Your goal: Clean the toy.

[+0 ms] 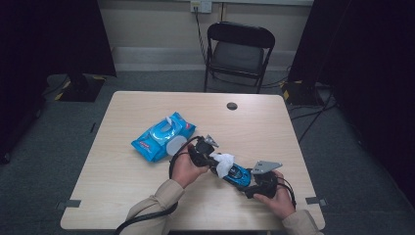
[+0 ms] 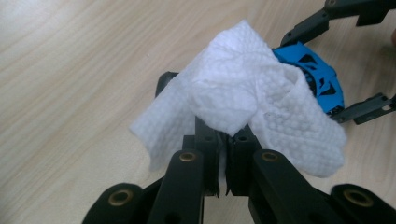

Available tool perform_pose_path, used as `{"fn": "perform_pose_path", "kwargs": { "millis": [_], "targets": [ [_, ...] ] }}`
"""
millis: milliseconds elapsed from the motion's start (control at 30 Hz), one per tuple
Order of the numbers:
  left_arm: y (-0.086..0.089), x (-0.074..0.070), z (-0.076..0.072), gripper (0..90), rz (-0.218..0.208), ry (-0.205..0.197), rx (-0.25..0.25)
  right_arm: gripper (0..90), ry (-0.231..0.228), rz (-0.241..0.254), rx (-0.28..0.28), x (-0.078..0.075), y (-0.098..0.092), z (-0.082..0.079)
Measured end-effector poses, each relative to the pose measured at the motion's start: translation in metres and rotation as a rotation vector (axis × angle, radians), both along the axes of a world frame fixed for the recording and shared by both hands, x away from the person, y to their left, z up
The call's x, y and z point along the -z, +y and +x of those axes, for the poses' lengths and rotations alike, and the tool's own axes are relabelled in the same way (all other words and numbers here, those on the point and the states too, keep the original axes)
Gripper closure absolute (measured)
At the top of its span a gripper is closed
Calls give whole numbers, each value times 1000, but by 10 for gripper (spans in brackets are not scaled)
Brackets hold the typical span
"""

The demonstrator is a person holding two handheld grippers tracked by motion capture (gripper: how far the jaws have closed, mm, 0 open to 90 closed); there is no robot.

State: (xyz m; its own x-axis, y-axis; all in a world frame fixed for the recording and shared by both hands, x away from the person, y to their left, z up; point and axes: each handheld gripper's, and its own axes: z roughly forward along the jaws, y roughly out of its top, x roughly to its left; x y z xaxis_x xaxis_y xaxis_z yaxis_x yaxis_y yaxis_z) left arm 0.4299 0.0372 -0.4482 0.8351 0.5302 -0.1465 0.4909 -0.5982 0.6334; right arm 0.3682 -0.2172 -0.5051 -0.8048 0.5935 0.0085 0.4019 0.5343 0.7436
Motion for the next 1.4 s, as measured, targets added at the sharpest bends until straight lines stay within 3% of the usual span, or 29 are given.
{"fn": "perform_pose_path", "kwargs": {
  "millis": [200, 333, 400, 600, 733, 933, 1067, 1167, 1267, 1400],
  "targets": [
    [-2, -20, -9, 859, -64, -6, 34, 236, 1, 0, 0, 0, 0, 0],
    [-19, -25, -18, 859, -51, -4, 96, 236, 0, 0, 0, 0, 0, 0],
    [-29, -24, -21, 859, -25, -8, 129, 236, 0, 0, 0, 0, 0, 0],
    [-56, -4, -23, 858, 26, 17, 174, 236, 0, 0, 0, 0, 0, 0],
    [-64, 5, -21, 858, 46, 43, 174, 236, 0, 0, 0, 0, 0, 0],
    [-71, 3, -20, 855, 59, 53, 175, 236, 0, 0, 0, 0, 0, 0],
    [-71, 3, -15, 855, 37, 53, 147, 236, 0, 0, -1, 0, 0, 0],
    [-70, 4, -11, 854, 20, 86, 130, 236, 0, 0, -1, 0, 0, 0],
    [-70, 3, -10, 854, 20, 94, 132, 235, 0, 0, -1, 0, 0, 0],
    [-65, 2, -10, 853, 5, 74, 127, 236, 0, 0, 0, 0, 0, 0]
  ]
}}
